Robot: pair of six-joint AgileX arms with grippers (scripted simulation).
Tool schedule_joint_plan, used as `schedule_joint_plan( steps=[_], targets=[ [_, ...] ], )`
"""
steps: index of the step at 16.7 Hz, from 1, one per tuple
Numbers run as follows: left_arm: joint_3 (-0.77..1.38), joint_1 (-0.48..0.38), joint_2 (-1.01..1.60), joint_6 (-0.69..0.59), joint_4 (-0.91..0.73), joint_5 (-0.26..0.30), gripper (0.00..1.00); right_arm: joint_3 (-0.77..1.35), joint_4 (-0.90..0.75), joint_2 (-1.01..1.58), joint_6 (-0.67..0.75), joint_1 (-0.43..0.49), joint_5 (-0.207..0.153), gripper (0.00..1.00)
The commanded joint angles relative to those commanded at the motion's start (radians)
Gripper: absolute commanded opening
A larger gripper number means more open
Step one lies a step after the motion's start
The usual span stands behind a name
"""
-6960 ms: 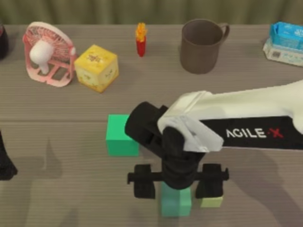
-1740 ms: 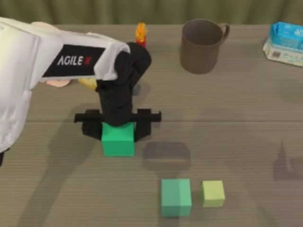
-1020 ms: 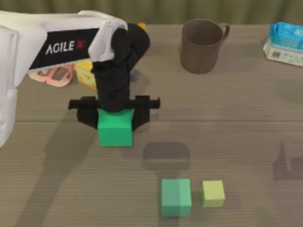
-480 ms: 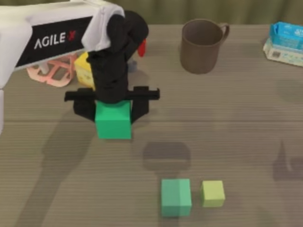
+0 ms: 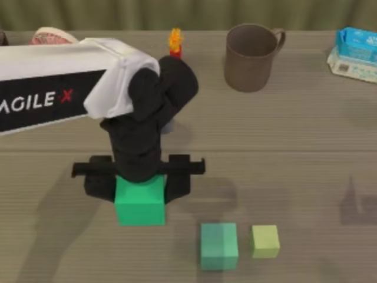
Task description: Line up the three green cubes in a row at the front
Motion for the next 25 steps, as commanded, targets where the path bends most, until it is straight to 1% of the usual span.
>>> schedule_joint_plan(
  steps=[2, 4, 9, 11, 17, 22, 25],
  targets=[
    [-0.071, -0.035, -0.065, -0.037, 0.013, 0.000, 0.00, 0.000, 0.000, 0.000, 0.000, 0.000, 0.000, 1.00],
    [-0.099, -0.053, -0.094, -0.055, 0.020, 0.000, 0.00, 0.000, 0.000, 0.000, 0.000, 0.000, 0.000, 1.00],
    [-0.100, -0.049, -0.089, -0.052, 0.020, 0.000, 0.00, 0.000, 0.000, 0.000, 0.000, 0.000, 0.000, 1.00],
    [-0.124, -0.050, -0.075, -0.052, 0.057, -0.001, 0.00, 0.000, 0.000, 0.000, 0.000, 0.000, 0.000, 1.00],
    [-0.248, -0.056, 0.009, -0.057, 0.276, 0.000, 0.00, 0.000, 0.000, 0.000, 0.000, 0.000, 0.000, 1.00],
    [-0.263, -0.057, 0.020, -0.058, 0.297, 0.001, 0.00, 0.000, 0.000, 0.000, 0.000, 0.000, 0.000, 1.00],
    [-0.263, -0.057, 0.020, -0.058, 0.297, 0.001, 0.23, 0.000, 0.000, 0.000, 0.000, 0.000, 0.000, 1.00]
  ],
)
